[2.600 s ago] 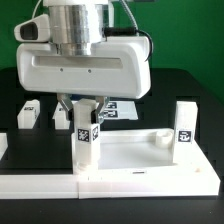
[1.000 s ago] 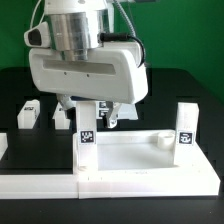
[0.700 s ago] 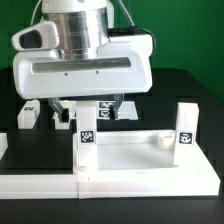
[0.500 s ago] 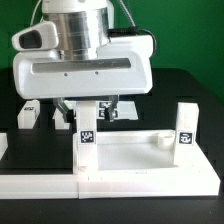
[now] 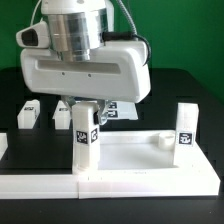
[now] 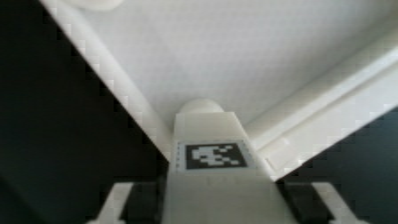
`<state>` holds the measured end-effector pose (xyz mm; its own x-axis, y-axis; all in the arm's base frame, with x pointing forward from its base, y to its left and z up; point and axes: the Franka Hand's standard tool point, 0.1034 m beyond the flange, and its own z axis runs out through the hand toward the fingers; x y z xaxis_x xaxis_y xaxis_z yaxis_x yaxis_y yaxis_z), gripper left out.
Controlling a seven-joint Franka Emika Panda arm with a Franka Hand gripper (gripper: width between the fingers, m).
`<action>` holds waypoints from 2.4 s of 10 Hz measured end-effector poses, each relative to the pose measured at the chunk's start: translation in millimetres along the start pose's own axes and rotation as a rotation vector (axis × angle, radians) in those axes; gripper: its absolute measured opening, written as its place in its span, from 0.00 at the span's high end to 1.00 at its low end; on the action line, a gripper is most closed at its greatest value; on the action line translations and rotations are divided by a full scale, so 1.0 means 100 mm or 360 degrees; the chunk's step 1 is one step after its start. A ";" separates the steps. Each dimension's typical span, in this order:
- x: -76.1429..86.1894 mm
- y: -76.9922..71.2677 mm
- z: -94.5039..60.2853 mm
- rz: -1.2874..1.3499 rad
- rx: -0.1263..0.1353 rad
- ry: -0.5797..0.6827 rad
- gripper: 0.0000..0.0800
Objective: Assemble desk
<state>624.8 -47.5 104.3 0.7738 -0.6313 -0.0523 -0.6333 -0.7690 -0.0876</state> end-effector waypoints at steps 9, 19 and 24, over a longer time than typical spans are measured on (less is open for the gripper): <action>0.08 -0.07 0.00 0.0949 0.0104 -0.0013 0.23; 0.07 -0.04 0.02 -0.0387 0.0049 0.0056 0.19; 0.08 -0.02 0.03 0.0074 0.0050 0.0048 0.64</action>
Offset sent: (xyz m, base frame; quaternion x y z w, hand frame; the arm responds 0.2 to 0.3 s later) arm 0.0300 -0.0044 0.0169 0.1159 0.0217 0.5248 0.8430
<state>632.0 -51.1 101.1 0.7426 -0.6692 -0.0268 -0.6672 -0.7356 -0.1173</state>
